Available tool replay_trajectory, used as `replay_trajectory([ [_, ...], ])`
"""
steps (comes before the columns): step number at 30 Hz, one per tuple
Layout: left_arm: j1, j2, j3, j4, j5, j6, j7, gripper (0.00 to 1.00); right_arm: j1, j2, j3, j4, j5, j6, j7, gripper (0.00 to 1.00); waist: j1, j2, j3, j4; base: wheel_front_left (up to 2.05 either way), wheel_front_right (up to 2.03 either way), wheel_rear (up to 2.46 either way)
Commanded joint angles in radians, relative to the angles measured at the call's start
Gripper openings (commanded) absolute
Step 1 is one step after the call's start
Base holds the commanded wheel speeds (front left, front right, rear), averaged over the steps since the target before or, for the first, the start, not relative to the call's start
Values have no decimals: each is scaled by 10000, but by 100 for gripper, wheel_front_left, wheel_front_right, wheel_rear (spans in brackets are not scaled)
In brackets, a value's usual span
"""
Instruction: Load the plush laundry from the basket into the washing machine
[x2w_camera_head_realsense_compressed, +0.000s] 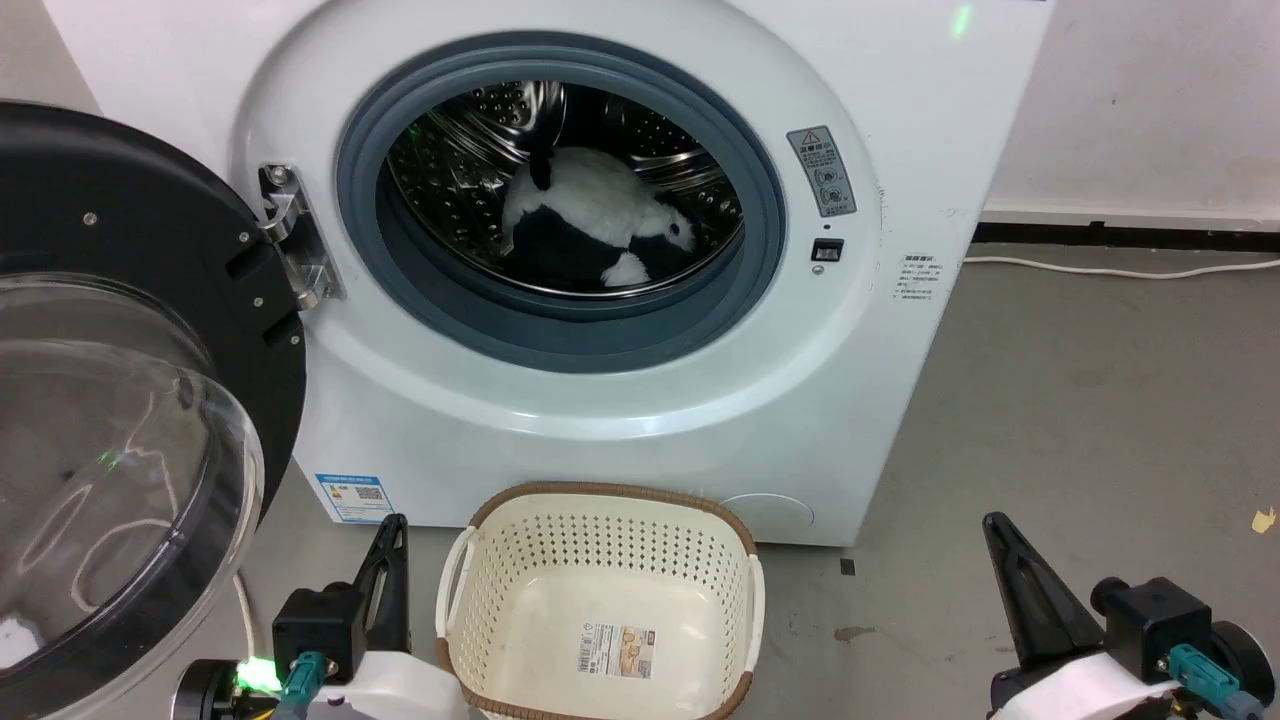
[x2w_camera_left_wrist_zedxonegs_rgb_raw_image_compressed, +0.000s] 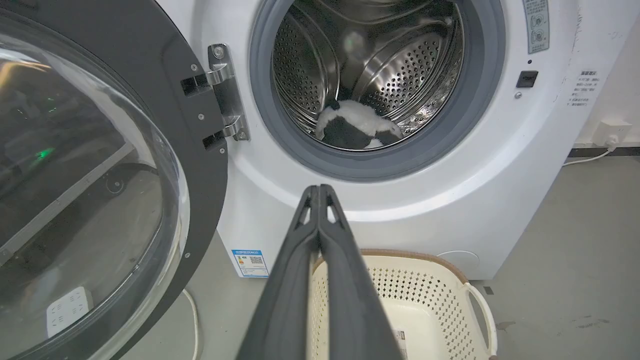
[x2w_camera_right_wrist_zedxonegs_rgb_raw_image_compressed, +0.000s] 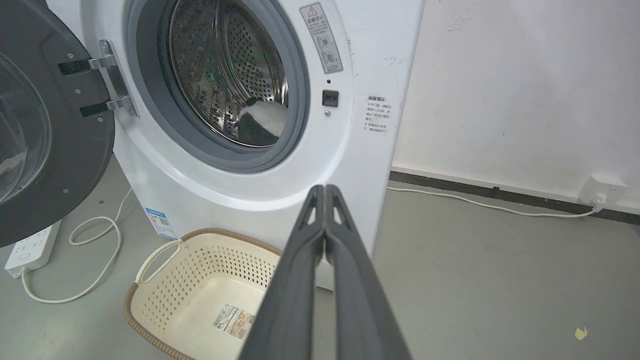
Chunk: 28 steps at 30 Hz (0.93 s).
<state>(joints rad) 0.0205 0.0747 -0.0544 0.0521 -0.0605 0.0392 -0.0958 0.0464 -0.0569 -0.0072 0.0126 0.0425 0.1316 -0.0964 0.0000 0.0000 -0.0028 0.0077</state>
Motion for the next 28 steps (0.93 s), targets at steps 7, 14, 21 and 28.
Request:
replay_trajectory([
  [7,-132,-80,107,-145,141,-107,203,0,-235,45,26,-72,-136,-7,205,0,0,0,4,-12,0,0,0],
  [14,-146,-111,190,-216,229,-161,346,0,-278,49,35,-82,-191,-7,349,0,0,0,9,-24,0,0,0],
  [21,-160,-142,273,-287,317,-215,490,0,-322,53,43,-92,-246,-8,493,0,0,0,13,-37,0,0,0],
  [28,-173,-173,355,-358,405,-269,632,0,-365,57,52,-102,-300,-8,636,0,0,0,18,-49,0,0,0],
])
